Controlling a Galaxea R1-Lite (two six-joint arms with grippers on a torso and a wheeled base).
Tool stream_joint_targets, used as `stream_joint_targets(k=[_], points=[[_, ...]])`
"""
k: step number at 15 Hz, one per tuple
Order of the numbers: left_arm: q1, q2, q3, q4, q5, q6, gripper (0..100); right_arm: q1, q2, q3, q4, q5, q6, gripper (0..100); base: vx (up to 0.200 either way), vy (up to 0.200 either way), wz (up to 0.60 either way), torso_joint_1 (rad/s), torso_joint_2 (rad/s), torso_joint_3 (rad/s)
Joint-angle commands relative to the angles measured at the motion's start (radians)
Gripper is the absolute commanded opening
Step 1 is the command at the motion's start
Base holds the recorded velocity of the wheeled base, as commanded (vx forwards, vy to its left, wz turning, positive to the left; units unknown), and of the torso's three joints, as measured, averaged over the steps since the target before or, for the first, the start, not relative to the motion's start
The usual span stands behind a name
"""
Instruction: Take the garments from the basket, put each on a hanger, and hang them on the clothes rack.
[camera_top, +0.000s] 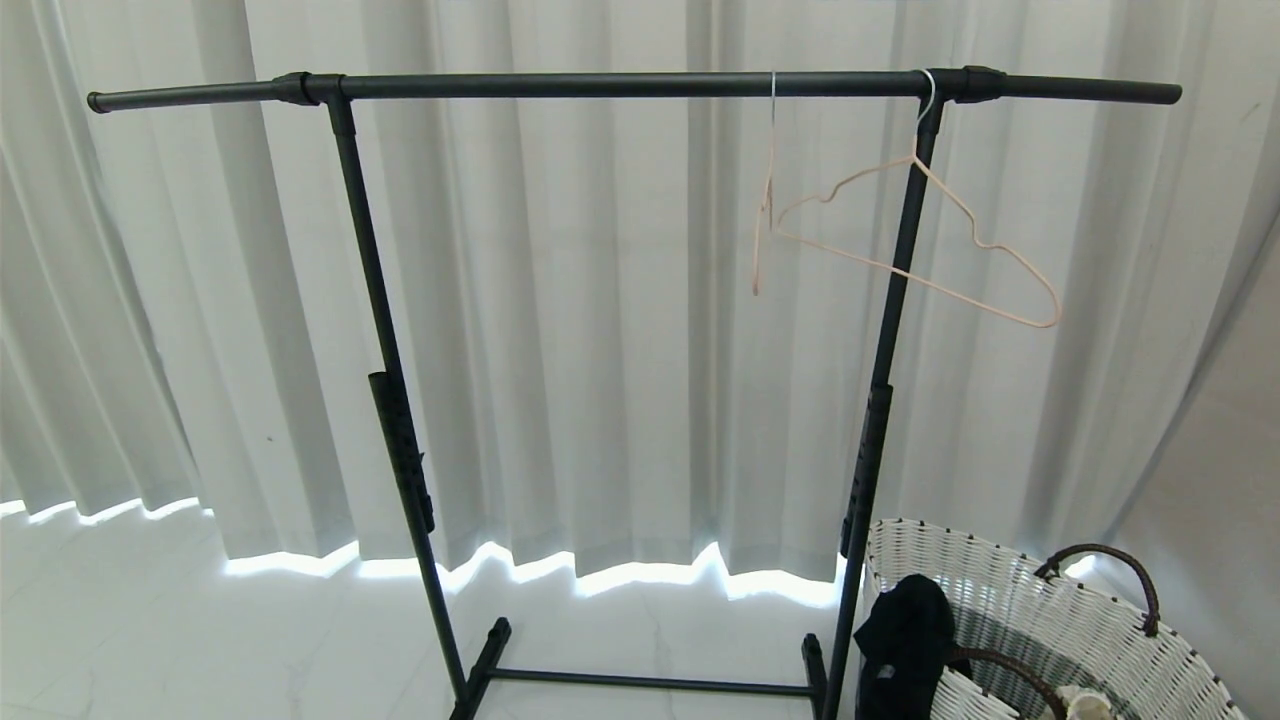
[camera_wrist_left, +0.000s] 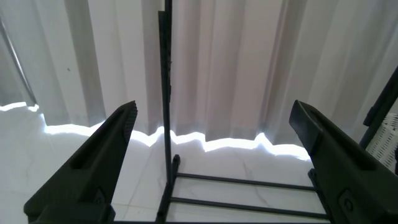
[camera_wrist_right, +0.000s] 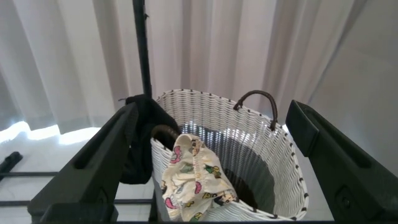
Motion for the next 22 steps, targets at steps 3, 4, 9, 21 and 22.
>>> stream_joint_targets(k=[3, 4, 9, 21, 22], points=[[0.000, 0.000, 0.000, 0.000, 0.000, 0.001, 100, -0.003, 0.172, 0.002, -0.009, 0.003, -0.083, 100, 0.000, 0.000, 0.00, 0.000, 0.00, 0.000], [0.000, 0.000, 0.000, 0.000, 0.000, 0.001, 100, -0.003, 0.194, 0.002, -0.009, 0.005, -0.086, 100, 0.000, 0.000, 0.00, 0.000, 0.00, 0.000], [0.000, 0.000, 0.000, 0.000, 0.002, 0.000, 100, 0.020, 0.059, -0.075, -0.002, 0.055, -0.076, 100, 0.000, 0.000, 0.00, 0.000, 0.00, 0.000], [0.000, 0.000, 0.000, 0.000, 0.000, 0.009, 100, 0.053, 1.539, -0.209, -0.399, 0.060, -0.496, 100, 0.000, 0.000, 0.00, 0.000, 0.00, 0.000], [0.000, 0.000, 0.000, 0.000, 0.000, 0.015, 100, 0.050, 1.608, -0.209, -0.445, 0.051, -0.503, 100, 0.000, 0.000, 0.00, 0.000, 0.00, 0.000]])
